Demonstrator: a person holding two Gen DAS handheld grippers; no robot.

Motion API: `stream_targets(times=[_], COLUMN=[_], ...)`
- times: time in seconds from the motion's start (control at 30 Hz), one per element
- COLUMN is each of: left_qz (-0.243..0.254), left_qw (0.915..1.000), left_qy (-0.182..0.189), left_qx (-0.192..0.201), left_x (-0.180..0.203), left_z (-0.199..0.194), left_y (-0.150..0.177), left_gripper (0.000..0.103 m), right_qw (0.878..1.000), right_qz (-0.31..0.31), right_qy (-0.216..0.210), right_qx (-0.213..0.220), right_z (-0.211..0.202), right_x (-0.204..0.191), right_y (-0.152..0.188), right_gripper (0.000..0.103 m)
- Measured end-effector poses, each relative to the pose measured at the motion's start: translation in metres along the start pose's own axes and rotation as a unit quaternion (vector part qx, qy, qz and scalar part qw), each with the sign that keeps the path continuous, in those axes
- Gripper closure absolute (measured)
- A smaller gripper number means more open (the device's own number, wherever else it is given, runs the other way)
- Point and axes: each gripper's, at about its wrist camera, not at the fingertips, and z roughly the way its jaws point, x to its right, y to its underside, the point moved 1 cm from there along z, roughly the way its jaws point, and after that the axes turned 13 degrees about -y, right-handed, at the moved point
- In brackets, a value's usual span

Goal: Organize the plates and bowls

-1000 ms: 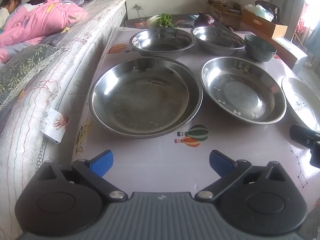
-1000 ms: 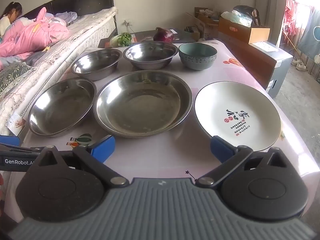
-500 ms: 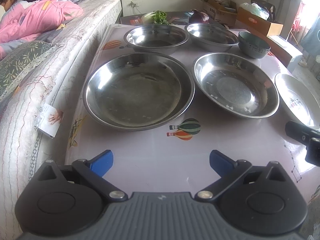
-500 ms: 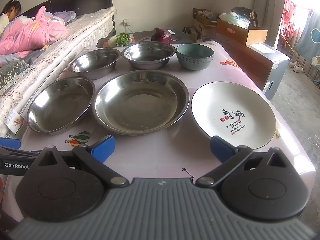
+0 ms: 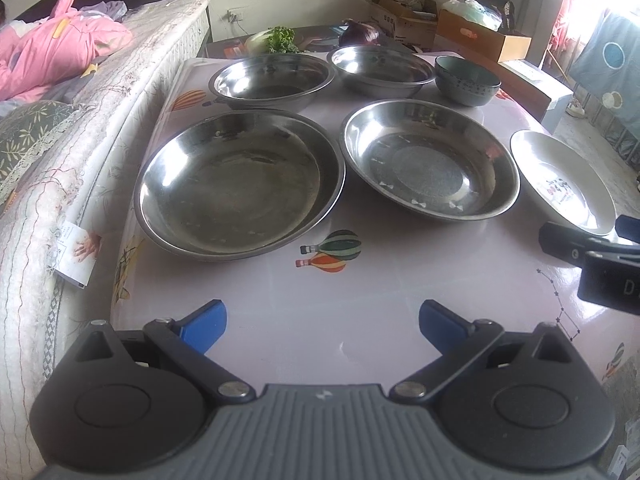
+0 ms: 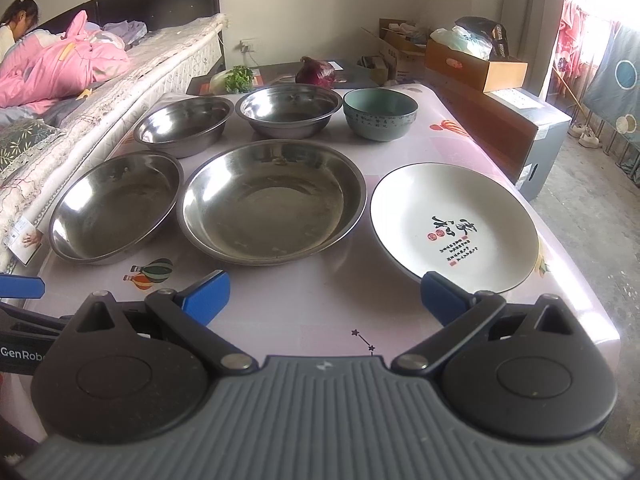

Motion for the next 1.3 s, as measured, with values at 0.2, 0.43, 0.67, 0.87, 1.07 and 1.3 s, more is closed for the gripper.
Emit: stream_targets(times=[0.2,0.43,0.67,0.87,1.07,1.3], left_qz=[0.003,0.004,0.004,0.001,0.001,-0.002], left_qw=[1.0,0.9999,1.0,1.0,1.0,1.0], left_qy=[0.006,0.01,0.007,0.007,0.007,0.007], left_qx=[-0.001,-0.002,-0.003,-0.004,-0.005,-0.006], left_x=[0.0005,0.0006,-0.0001,-0.001,-0.0012,-0.0047], left_z=[0.0001,0.0018,0.0028,0.0037,0.0038,0.0045], left_y=[0.001,0.0019,0.0023,0.0024,0.0026,0.003], left_gripper=[0.0,0.0,0.0,0.0,0.0,0.0], right_qw=[1.0,1.0,1.0,1.0,1.0,1.0], right_qz=[0.0,-0.006,-0.004,-0.007,-0.007,-0.01], right_qy=[0.0,0.002,0.0,0.0,0.0,0.0], right_qx=[-0.002,-0.008,-0.011,-0.013,-0.013,-0.014], right_z=[-0.0002,0.0003,0.0029,0.0043,0.0045,0.0076], right_x=[-0.0006,-0.0045,-0.0039,-0.0048,-0.005,-0.0068], right_y=[0.0005,0.0007,0.0012,0.0013,0.0013,0.0014], right_gripper=[0.001,0.001,0.001,0.001,0.001,0.001])
